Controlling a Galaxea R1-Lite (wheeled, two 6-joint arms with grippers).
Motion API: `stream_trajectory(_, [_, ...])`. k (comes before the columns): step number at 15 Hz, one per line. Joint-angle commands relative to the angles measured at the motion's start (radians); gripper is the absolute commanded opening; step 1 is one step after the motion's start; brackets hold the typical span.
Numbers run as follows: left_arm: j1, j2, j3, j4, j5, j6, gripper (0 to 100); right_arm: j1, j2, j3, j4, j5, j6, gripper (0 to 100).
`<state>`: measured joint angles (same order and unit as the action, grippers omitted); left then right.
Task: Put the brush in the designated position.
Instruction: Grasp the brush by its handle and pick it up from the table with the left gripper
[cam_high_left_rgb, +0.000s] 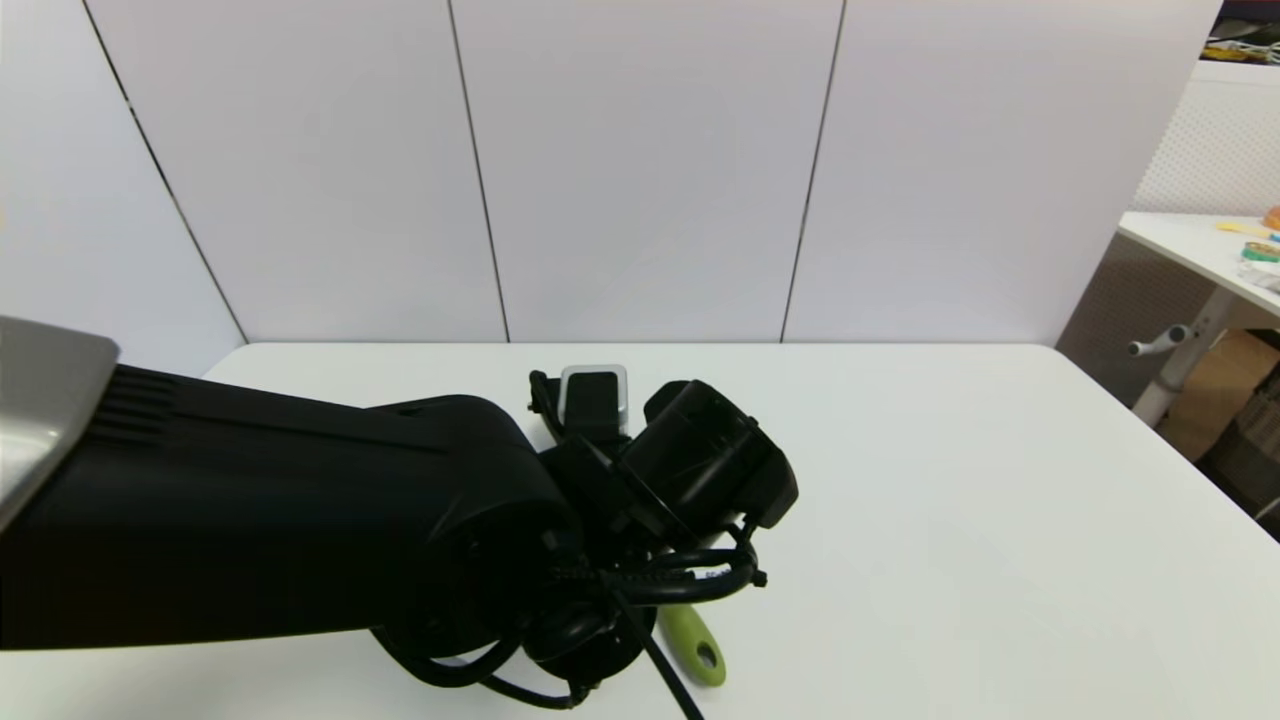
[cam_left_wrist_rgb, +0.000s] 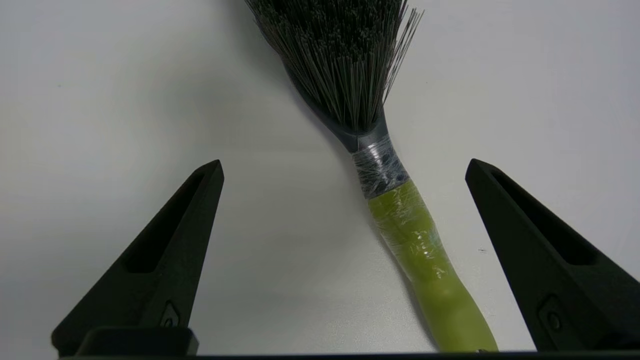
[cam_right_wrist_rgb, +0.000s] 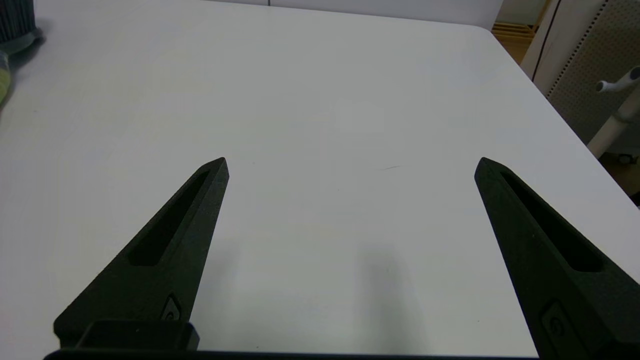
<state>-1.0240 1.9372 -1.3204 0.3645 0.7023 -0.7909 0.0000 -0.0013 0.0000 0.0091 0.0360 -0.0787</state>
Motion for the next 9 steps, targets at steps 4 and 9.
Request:
stream_trajectory(4, [0.001, 0.089, -0.005, 0.002, 0.009, -0.004, 100, 0.0, -0.002, 0.002, 0.0, 0.001, -0.001, 100])
stream_trajectory(9, [0.004, 0.128, -0.052, 0.002, 0.011, -0.059, 100, 0.0, -0.002, 0.002, 0.0, 0.001, -0.001, 100])
